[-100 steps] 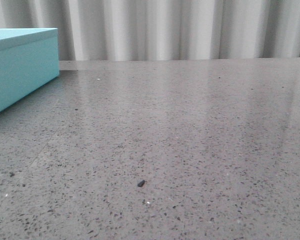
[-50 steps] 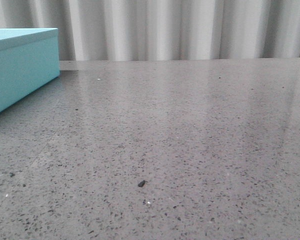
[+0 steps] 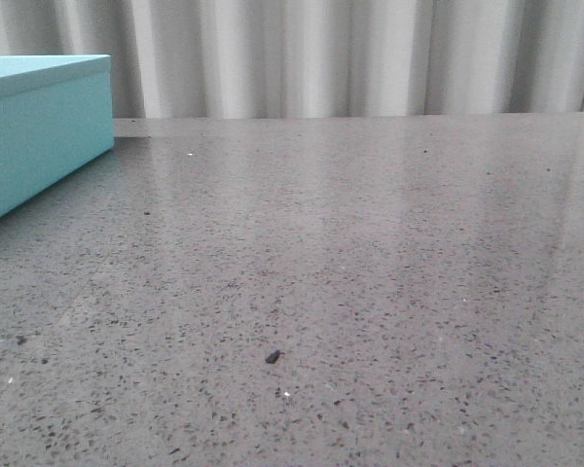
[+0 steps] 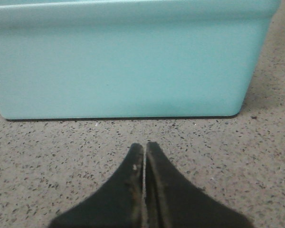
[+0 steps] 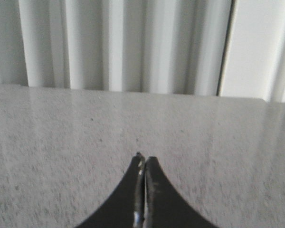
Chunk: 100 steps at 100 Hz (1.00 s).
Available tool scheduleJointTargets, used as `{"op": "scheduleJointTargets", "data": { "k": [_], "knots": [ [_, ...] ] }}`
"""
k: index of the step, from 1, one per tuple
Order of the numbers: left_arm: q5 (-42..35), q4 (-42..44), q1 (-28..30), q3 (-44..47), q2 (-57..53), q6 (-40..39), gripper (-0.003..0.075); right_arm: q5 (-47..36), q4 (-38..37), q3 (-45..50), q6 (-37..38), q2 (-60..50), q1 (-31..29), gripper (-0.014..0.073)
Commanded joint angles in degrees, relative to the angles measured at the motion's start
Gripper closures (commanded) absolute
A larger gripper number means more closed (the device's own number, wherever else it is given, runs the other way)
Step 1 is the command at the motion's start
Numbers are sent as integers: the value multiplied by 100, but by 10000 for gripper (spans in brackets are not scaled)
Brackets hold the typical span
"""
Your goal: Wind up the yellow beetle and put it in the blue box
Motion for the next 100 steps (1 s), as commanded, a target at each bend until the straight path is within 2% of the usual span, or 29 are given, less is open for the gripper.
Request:
{"op": "scheduleJointTargets", "data": {
  "k": [1, 6, 24, 43, 100],
  "knots": [
    [-298, -46, -33, 156, -178, -56, 741, -303, 96, 168, -40, -266, -66, 655],
    [-298, -46, -33, 156, -178, -56, 741, 299, 97, 119, -40, -438, -66, 655],
    [-298, -46, -33, 156, -178, -56, 741, 1671, -26, 144, -40, -1093, -66, 655],
    [-310, -46, -33, 156, -178, -56, 741, 2630, -26, 144, -40, -1096, -103, 655],
    [-310, -46, -33, 156, -178, -56, 741, 2621, -26, 144, -40, -1096, -103, 655]
  ]
}}
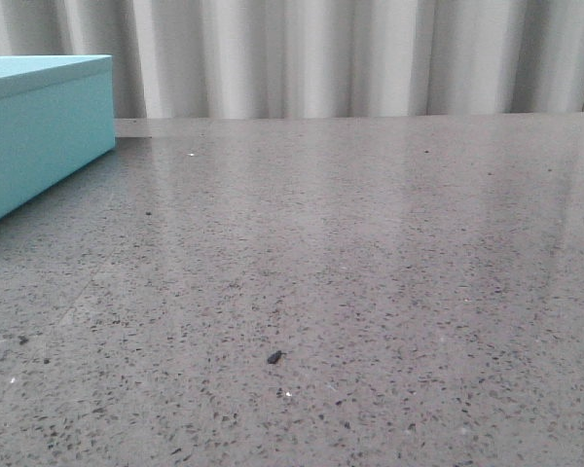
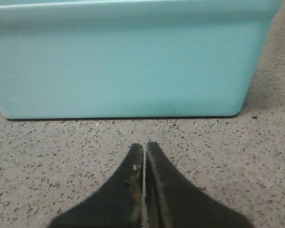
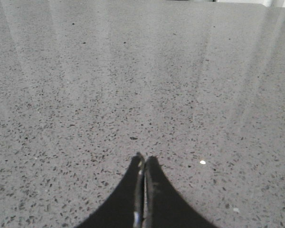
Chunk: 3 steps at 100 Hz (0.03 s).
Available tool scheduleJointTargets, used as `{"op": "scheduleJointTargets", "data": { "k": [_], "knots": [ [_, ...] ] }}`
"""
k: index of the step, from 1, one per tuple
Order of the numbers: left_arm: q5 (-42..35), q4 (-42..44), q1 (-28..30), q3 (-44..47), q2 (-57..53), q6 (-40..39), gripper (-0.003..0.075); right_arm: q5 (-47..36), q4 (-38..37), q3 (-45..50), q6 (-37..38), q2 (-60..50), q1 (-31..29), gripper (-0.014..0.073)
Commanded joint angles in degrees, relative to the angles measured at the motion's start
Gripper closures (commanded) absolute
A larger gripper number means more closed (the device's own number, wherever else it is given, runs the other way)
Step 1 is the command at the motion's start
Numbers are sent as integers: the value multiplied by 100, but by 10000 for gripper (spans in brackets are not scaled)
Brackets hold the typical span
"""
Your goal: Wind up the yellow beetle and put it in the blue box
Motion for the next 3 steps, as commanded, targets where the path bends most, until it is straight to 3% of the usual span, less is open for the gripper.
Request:
{"op": "scheduleJointTargets", "data": {
  "k": [1, 3],
  "knots": [
    [-310, -46, -33, 156, -178, -56, 741, -45, -58, 124, -40, -108, -13, 655],
    [-310, -46, -33, 156, -178, -56, 741, -45, -58, 124, -40, -108, -13, 655]
  ]
}}
